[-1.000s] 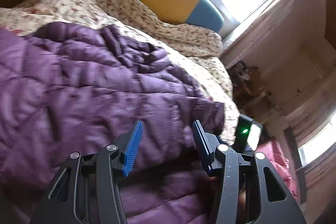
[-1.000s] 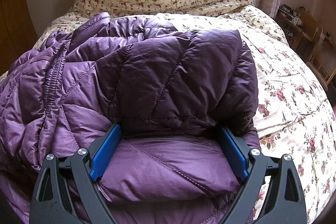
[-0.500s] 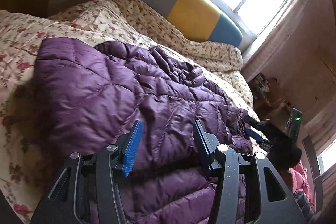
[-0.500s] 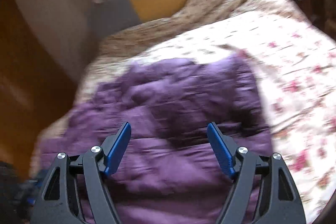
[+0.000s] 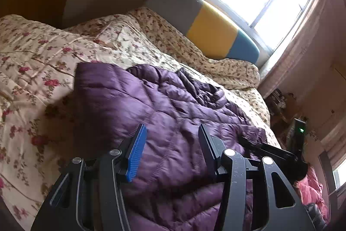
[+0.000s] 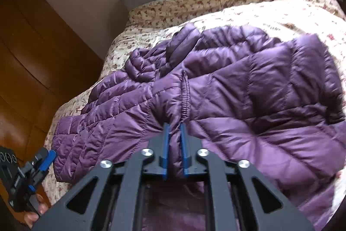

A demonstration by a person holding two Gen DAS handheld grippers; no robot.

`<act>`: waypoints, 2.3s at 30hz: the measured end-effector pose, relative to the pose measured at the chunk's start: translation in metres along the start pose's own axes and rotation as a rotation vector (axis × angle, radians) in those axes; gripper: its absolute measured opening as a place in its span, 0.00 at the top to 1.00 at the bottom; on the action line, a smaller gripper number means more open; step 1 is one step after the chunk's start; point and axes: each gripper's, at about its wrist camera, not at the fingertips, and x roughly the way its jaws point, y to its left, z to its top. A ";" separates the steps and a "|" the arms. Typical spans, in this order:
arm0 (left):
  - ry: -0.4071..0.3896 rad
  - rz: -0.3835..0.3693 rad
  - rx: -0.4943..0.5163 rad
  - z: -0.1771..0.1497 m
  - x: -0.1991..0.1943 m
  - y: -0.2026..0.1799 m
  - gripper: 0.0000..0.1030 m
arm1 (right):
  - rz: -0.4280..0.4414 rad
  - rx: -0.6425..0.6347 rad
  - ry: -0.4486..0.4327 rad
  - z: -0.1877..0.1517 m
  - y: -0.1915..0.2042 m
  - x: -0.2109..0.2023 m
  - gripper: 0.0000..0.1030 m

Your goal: Fold large clothes

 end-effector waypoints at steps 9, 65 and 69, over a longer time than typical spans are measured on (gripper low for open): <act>0.075 0.075 0.037 0.004 0.034 0.005 0.52 | -0.213 -0.041 -0.022 0.002 -0.034 -0.006 0.95; 0.151 0.222 0.282 -0.023 0.128 -0.040 0.22 | -0.268 -0.336 -0.018 -0.016 0.021 0.080 0.36; 0.152 0.223 0.282 -0.022 0.128 -0.039 0.22 | -0.270 -0.339 -0.016 -0.015 0.023 0.079 0.34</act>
